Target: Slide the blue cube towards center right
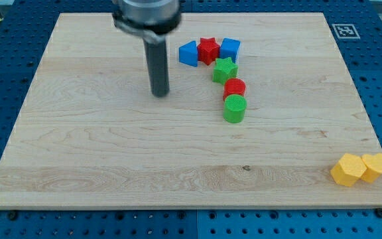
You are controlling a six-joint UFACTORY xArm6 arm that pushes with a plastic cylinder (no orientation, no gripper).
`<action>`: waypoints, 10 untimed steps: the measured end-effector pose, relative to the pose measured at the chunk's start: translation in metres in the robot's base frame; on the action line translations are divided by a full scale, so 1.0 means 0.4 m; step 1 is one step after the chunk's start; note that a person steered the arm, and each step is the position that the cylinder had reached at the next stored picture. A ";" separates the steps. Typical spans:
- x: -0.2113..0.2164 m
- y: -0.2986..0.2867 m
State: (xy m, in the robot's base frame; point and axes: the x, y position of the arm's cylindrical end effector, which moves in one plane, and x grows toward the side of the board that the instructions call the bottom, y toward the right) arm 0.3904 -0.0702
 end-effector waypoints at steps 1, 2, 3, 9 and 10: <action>-0.172 -0.014; -0.320 -0.011; -0.331 0.133; -0.057 0.436; -0.024 0.553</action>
State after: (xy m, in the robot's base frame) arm 0.3808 0.1508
